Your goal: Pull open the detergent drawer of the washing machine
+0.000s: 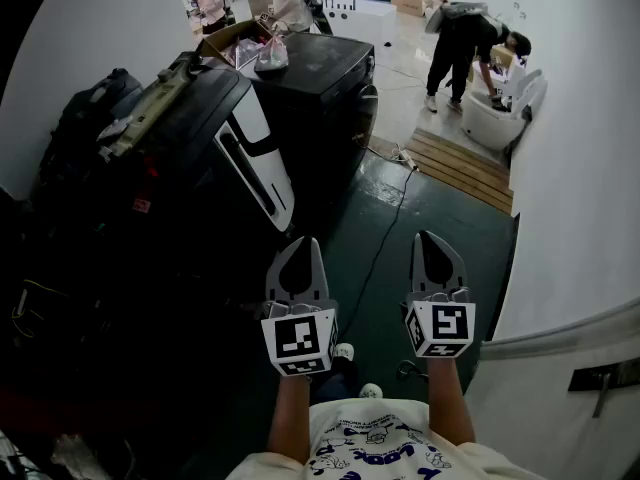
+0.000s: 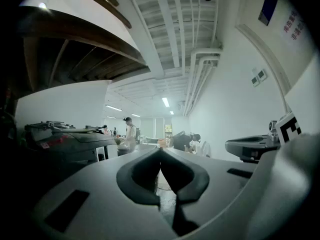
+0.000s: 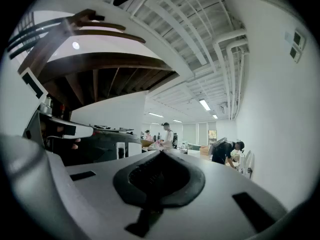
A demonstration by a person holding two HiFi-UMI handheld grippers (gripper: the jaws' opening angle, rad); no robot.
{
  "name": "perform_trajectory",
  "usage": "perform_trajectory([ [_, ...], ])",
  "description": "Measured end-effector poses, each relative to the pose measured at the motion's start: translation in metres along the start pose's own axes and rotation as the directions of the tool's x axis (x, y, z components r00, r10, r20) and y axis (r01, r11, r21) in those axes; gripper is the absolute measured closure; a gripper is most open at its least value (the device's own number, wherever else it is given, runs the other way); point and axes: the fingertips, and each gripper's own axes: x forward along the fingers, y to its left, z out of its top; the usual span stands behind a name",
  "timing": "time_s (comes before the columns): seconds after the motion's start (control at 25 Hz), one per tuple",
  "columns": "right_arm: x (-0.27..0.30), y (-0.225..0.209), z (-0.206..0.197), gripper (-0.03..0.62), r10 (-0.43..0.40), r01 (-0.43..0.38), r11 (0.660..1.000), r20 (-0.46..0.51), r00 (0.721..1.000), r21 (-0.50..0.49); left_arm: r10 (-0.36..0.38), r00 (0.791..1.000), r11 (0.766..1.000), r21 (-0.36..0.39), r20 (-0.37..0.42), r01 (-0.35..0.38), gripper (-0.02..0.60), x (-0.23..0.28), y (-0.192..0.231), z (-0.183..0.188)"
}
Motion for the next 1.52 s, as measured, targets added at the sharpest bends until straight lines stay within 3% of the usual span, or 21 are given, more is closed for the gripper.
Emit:
perform_trajectory([
  [0.56, 0.012, -0.003, -0.005, 0.582, -0.006, 0.006, 1.0, -0.017, 1.0, -0.004, -0.012, 1.0, 1.0, -0.012, -0.015, 0.012, 0.568, 0.015, 0.003, -0.006],
  [0.96, 0.048, 0.002, -0.01, 0.579, -0.011, 0.011, 1.0, -0.003, 1.0, 0.025, -0.014, 1.0, 1.0, -0.014, -0.027, 0.014, 0.568, 0.045, 0.028, -0.013],
  [1.08, 0.067, 0.009, -0.011, 0.465, 0.008, -0.008, 0.999, 0.003, 1.0, 0.042, -0.018, 1.0, 1.0, -0.012, -0.024, 0.018, 0.568, 0.061, 0.041, -0.014],
  [1.52, 0.126, 0.024, -0.017, 0.375, 0.005, -0.005, 0.999, -0.006, 1.0, 0.045, -0.046, 0.998, 0.999, -0.011, -0.033, 0.046, 0.568, 0.112, 0.077, -0.021],
])
